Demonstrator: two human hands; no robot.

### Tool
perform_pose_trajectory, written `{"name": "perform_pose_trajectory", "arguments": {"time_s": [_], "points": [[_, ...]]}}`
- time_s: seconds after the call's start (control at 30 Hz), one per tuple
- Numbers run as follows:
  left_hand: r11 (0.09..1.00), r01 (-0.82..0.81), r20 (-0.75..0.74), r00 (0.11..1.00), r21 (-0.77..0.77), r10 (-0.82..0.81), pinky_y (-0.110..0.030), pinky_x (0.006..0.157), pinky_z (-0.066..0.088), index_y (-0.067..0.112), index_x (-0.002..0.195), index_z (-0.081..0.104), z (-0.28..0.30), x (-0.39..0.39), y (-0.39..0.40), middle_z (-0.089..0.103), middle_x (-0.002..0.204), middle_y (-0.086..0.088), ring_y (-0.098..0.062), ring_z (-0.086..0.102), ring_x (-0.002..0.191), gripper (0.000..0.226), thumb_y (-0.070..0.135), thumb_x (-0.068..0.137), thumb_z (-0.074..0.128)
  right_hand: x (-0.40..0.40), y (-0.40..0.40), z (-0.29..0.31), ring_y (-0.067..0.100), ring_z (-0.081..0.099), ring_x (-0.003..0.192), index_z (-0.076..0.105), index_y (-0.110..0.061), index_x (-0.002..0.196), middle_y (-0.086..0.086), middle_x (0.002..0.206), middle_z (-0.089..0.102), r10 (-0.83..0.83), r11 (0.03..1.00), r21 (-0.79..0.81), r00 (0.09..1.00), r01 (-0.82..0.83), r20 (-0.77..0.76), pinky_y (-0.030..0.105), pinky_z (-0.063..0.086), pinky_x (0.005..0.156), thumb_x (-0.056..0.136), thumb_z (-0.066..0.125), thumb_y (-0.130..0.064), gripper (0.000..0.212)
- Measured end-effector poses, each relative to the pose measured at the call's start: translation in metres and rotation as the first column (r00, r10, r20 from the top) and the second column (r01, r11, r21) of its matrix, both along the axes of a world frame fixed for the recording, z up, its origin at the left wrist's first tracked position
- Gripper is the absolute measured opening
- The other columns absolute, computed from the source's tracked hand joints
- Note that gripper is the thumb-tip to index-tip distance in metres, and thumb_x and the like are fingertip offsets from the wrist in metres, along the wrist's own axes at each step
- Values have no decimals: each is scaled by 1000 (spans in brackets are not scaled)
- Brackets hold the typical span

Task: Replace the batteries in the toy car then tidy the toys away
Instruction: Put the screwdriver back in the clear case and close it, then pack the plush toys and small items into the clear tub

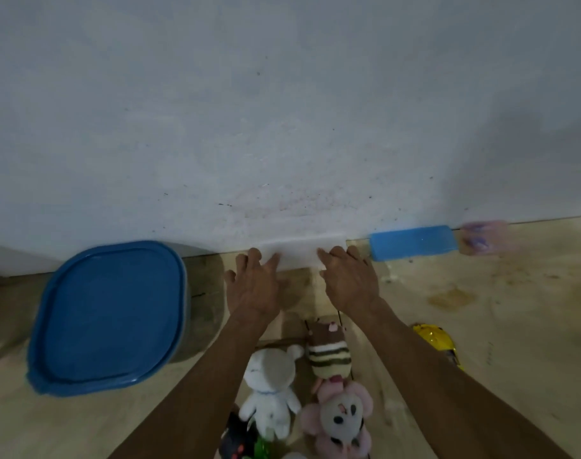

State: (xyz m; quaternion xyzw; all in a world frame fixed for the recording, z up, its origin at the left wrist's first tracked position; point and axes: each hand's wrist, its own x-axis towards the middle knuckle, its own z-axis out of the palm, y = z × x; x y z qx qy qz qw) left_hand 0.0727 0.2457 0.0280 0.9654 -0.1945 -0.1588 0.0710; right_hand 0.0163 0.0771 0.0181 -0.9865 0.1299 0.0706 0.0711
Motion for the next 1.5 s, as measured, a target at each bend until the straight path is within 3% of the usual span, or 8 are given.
{"name": "perform_pose_trajectory", "arguments": {"time_s": [0.23, 0.4, 0.6, 0.77, 0.93, 1.1, 1.2, 1.5], "points": [[921, -139, 50, 984, -363, 169, -47, 96, 48, 23, 139, 56, 44, -70, 66, 56, 124, -7, -29, 52, 118, 48, 42, 96, 59, -65, 61, 50, 32, 57, 116, 62, -13, 131, 12, 121, 64, -163, 880, 473, 962, 42, 218, 42, 49, 98, 95, 58, -14, 36], [844, -256, 146, 921, -472, 361, -43, 80, 55, 19, 119, 70, 61, -135, 148, 64, 108, -3, -27, 61, 101, 35, 33, 87, 74, -106, 128, 59, 29, 64, 105, 68, -10, 122, 12, 114, 68, -156, 789, 613, 950, -45, 271, 38, 53, 89, 92, 62, -8, 31], [768, -498, 67, 821, -402, 567, -48, 91, 53, 14, 129, 64, 67, -161, 241, 64, 118, -13, -32, 59, 112, 47, 36, 88, 73, -124, 202, 66, 25, 63, 108, 65, -15, 127, 6, 121, 65, -123, 732, 679, 969, -57, 214, 28, 48, 88, 95, 60, -15, 32], [698, -627, -9, 747, -346, 665, -50, 94, 51, 12, 138, 54, 75, -121, 278, 56, 128, -16, -34, 53, 121, 58, 42, 91, 67, -93, 239, 69, 25, 59, 110, 60, -16, 130, 7, 121, 61, -177, 743, 669, 964, 0, 197, 38, 52, 88, 97, 57, -20, 33], [685, -666, -88, 733, -297, 674, -53, 95, 50, 12, 141, 47, 69, -60, 301, 49, 133, -18, -38, 49, 124, 65, 46, 89, 67, -39, 266, 59, 30, 57, 107, 58, -8, 126, 11, 114, 60, -268, 761, 641, 948, 101, 169, 38, 51, 86, 98, 57, -21, 31], [688, -660, -227, 751, -303, 621, -54, 89, 57, 11, 134, 50, 30, 1, 322, 61, 126, -17, -39, 56, 119, 84, 69, 74, 61, 4, 291, 35, 33, 49, 118, 50, -10, 136, 12, 129, 54, -407, 728, 633, 909, 262, 91, 46, 49, 96, 97, 56, -28, 43], [670, -656, -283, 755, -348, 592, -52, 85, 58, 9, 122, 58, 19, 16, 326, 66, 115, -13, -36, 61, 108, 64, 54, 78, 73, 12, 304, 25, 34, 46, 123, 51, -5, 138, 15, 134, 50, -488, 710, 626, 866, 322, 109, 41, 43, 103, 98, 58, -25, 46], [497, -729, -367, 674, -471, 642, -51, 87, 59, 22, 132, 51, 2, 28, 329, 60, 128, -9, -31, 60, 115, 107, 62, 39, 84, 20, 319, 17, 24, 44, 126, 45, -14, 145, -2, 127, 37, -698, 486, 759, 715, 433, 40, 40, 43, 109, 90, 72, -18, 61]]}}
